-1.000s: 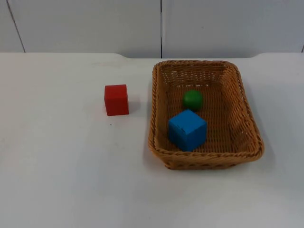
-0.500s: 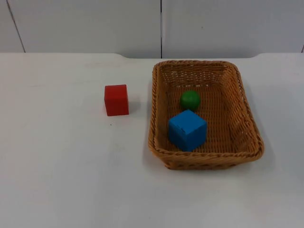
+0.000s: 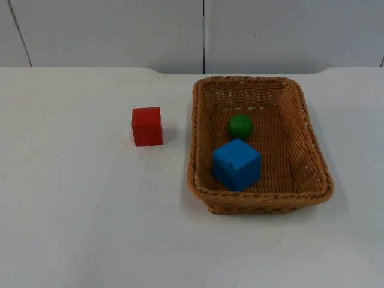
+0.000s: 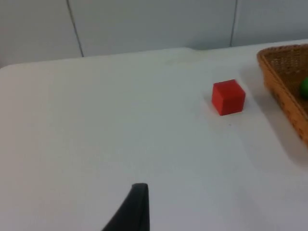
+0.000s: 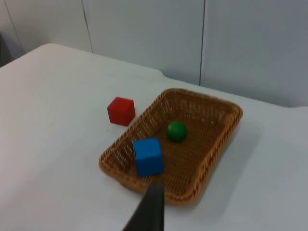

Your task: Place all geometric objects except the red cube into the basket.

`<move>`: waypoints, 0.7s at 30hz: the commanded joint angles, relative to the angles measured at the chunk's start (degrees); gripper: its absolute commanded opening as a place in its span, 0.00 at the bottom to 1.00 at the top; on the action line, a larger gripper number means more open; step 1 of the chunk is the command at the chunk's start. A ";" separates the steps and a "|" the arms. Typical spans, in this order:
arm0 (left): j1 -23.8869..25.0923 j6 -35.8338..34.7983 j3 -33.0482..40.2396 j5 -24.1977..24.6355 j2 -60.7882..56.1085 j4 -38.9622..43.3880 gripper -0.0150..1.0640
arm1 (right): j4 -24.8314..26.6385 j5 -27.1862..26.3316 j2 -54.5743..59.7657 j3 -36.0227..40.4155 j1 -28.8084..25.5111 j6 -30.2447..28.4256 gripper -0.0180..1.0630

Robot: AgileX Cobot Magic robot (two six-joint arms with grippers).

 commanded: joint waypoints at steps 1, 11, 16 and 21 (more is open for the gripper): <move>0.19 -1.32 0.21 0.06 -0.21 1.02 0.99 | 0.00 3.11 -2.21 0.15 0.08 0.00 0.77; 0.28 -2.59 0.21 0.45 -0.21 2.66 0.99 | -2.42 14.66 -8.85 1.21 0.12 3.79 0.77; 0.28 -2.20 1.82 3.42 -0.21 5.63 0.99 | -1.52 13.07 -8.85 6.10 0.12 3.61 0.77; 0.28 -2.20 1.82 3.42 -0.21 5.63 0.99 | 0.00 10.72 -8.85 7.53 0.01 3.45 0.77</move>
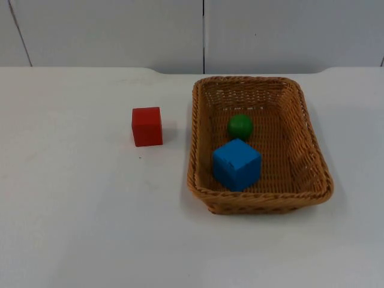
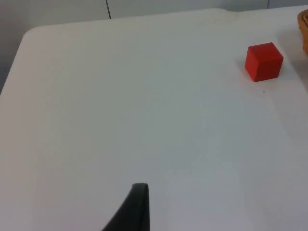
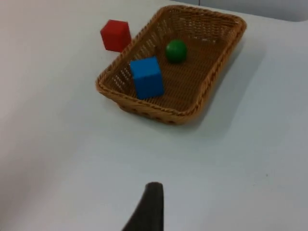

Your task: Place all geometric objects except the red cube into the basket.

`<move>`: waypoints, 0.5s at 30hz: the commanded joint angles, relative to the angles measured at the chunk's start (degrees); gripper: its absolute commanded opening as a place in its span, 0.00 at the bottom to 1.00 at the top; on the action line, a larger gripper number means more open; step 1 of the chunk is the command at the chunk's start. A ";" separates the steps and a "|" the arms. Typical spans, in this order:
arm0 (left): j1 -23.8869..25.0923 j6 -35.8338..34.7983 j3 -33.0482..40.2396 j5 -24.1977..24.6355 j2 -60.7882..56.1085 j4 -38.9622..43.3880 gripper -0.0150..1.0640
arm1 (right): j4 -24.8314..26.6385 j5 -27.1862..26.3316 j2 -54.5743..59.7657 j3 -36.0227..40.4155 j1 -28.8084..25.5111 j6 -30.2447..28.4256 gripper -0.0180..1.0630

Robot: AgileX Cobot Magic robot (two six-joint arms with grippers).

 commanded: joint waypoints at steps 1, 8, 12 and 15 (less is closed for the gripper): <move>0.16 -0.25 0.24 0.12 -0.21 0.50 0.99 | 0.00 -0.91 -0.19 0.79 -0.10 0.00 0.77; 0.16 -0.25 0.24 0.12 -0.21 0.50 0.99 | 1.68 -0.94 -0.19 0.77 -0.11 -2.13 0.77; 0.16 -0.25 0.24 0.12 -0.21 0.50 0.99 | 1.75 -0.94 -0.19 0.77 -0.11 -2.99 0.77; 0.16 -0.25 0.24 0.12 -0.21 0.50 0.99 | 1.64 -0.94 -0.19 0.77 -0.11 -2.99 0.77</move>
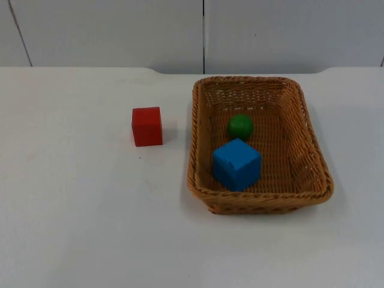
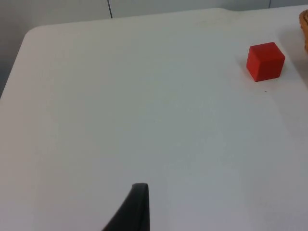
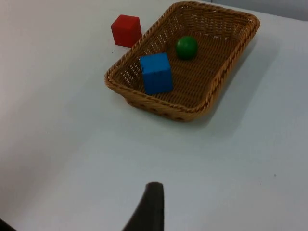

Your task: Place all geometric objects except the red cube into the basket.

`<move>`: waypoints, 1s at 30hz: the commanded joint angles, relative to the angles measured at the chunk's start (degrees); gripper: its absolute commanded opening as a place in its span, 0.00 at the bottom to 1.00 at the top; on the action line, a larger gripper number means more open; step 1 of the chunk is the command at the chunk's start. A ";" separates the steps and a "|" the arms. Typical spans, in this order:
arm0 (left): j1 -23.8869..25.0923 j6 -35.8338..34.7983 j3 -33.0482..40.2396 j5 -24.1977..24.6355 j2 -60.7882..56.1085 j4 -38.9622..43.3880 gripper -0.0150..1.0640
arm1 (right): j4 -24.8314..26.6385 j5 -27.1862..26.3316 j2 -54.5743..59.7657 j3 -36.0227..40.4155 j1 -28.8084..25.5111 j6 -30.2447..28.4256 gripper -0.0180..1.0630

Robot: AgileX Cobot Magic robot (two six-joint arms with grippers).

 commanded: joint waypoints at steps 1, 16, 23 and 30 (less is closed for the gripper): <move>0.16 -0.25 0.24 0.12 -0.21 0.50 0.99 | 0.15 -0.70 -0.19 0.21 -0.11 -0.82 0.77; 0.16 -0.24 0.24 0.12 -0.21 0.50 0.99 | -0.07 -0.70 -0.19 0.21 -0.11 -0.82 0.99; 0.16 -0.28 0.24 0.12 -0.21 0.50 0.99 | 0.18 -0.70 -0.19 0.21 -0.11 -0.82 0.99; 0.16 -0.28 0.24 0.12 -0.21 0.50 0.99 | 0.15 -0.70 -0.19 0.21 -3.59 -0.82 0.99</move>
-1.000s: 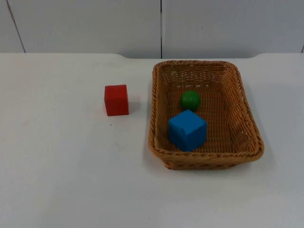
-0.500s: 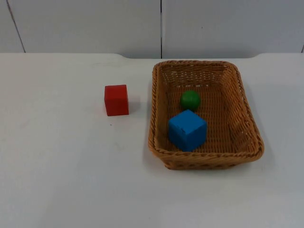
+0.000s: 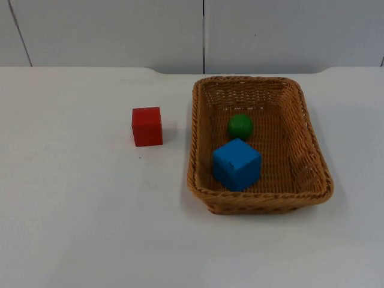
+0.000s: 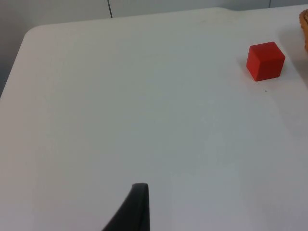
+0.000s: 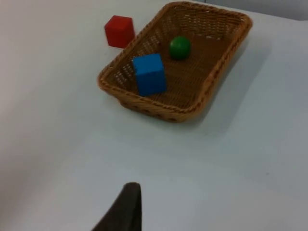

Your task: Place all geometric objects except the red cube into the basket.

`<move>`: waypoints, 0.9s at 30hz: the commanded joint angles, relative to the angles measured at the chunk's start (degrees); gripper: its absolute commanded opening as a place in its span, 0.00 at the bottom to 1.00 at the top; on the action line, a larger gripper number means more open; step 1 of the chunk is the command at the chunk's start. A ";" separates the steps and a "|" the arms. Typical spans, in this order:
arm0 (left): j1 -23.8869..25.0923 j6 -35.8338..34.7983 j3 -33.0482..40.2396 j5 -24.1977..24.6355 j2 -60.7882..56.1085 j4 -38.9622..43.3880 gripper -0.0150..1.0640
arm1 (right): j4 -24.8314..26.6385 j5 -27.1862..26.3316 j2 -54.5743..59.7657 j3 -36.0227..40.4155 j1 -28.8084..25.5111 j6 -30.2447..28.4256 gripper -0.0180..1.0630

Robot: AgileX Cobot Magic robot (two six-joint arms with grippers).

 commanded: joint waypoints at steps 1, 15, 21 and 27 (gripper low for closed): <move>0.16 -0.28 0.24 0.04 -0.21 0.50 0.99 | 0.28 -0.70 -0.19 0.21 -2.95 -0.56 0.99; 0.16 -0.28 0.24 0.04 -0.21 0.50 0.99 | 0.28 -0.70 -0.19 0.21 -20.06 -0.56 0.99; 0.16 -0.28 0.24 0.04 -0.21 0.50 0.99 | 0.28 -0.70 -0.19 0.21 -20.06 -0.56 0.99; 0.31 -0.38 0.24 0.04 -0.21 0.50 0.99 | 0.28 -0.70 -0.19 0.21 -20.06 -0.56 0.99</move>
